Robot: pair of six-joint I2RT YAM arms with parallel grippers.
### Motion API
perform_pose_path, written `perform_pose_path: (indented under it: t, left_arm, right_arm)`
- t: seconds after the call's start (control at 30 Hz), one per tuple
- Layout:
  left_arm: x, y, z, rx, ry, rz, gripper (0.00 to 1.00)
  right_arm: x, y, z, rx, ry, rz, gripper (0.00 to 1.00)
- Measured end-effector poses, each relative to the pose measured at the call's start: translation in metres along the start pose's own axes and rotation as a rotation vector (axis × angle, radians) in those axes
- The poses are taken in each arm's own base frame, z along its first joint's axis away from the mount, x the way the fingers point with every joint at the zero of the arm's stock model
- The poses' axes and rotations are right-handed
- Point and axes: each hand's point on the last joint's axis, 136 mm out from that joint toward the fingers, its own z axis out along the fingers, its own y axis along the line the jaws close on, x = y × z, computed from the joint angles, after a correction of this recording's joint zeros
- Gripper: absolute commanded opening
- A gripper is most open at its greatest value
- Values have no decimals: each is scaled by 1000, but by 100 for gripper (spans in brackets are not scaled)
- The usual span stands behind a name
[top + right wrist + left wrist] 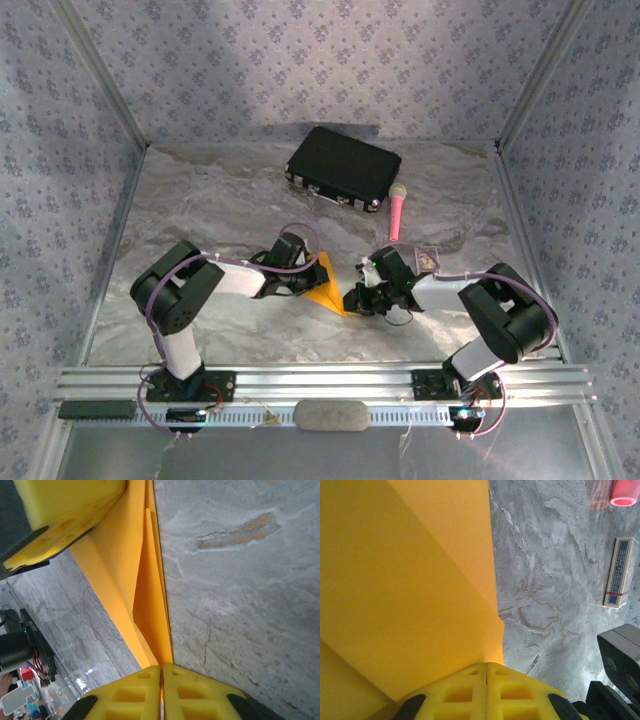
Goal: Fold a paper plane with a square sheet of paper (pick it up from the middle)
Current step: Fourth fold the wing at the center of the table.
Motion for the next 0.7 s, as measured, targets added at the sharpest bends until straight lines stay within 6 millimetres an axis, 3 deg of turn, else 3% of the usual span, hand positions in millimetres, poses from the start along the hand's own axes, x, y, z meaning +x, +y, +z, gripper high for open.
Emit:
perform_pose_path:
  t: [0.23,0.4,0.57,0.7]
  left_arm:
    - [0,0,0,5,0,1,0]
    - [0,0,0,7,-1,1,0]
    - [0,0,0,7,-1,1,0]
    - [0,0,0,7,-1,1,0]
  right_arm:
    - [-5,11,-17,-7,-43,-14,20]
    - [-22,36,-25,-44,-82,-67,5]
    - [-24,57,-13,-64,-42,-117,2]
    - [-16,54,3,-42,10,-121,1]
